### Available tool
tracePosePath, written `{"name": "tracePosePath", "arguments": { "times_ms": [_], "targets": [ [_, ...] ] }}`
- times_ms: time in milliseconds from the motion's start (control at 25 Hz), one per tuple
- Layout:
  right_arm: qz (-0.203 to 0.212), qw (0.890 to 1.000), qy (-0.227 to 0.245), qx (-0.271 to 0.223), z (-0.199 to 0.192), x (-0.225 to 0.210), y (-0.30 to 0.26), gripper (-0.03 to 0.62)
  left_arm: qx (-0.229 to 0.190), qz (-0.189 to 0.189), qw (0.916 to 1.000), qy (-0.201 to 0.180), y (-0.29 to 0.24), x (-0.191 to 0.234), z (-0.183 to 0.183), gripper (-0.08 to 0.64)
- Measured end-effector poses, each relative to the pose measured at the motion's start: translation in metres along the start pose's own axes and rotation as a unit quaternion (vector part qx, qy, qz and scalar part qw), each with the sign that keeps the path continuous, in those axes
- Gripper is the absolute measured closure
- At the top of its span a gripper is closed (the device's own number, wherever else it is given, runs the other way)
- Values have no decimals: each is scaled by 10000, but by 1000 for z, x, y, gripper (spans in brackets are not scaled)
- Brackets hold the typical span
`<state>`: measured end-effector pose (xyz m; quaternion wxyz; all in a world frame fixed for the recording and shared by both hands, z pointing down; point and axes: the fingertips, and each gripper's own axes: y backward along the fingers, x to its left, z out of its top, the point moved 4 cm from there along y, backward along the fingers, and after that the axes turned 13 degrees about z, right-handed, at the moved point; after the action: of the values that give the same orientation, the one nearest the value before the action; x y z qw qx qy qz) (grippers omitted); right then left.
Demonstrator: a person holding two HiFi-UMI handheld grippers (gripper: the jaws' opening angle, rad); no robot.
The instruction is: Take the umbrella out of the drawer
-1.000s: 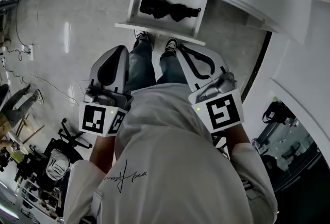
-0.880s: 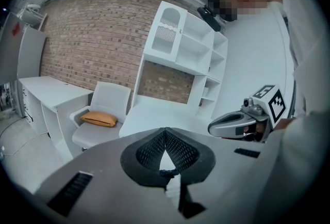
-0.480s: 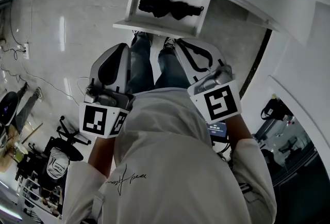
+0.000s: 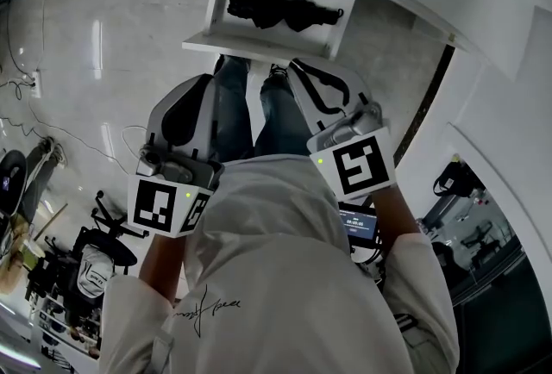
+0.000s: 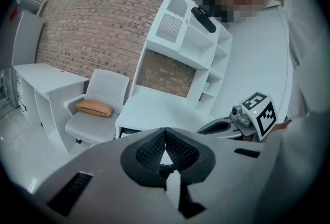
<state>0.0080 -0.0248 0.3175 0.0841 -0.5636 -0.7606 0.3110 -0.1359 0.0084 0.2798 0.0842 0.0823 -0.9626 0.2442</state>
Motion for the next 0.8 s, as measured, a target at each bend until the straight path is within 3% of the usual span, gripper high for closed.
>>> {"name": "tracePosePath", "arguments": {
  "times_ms": [800],
  "targets": [
    [8,9987,-141,498,-33,-36,-53,565,367,-190,9991,-5,-38,19,-20,545]
  ]
}}
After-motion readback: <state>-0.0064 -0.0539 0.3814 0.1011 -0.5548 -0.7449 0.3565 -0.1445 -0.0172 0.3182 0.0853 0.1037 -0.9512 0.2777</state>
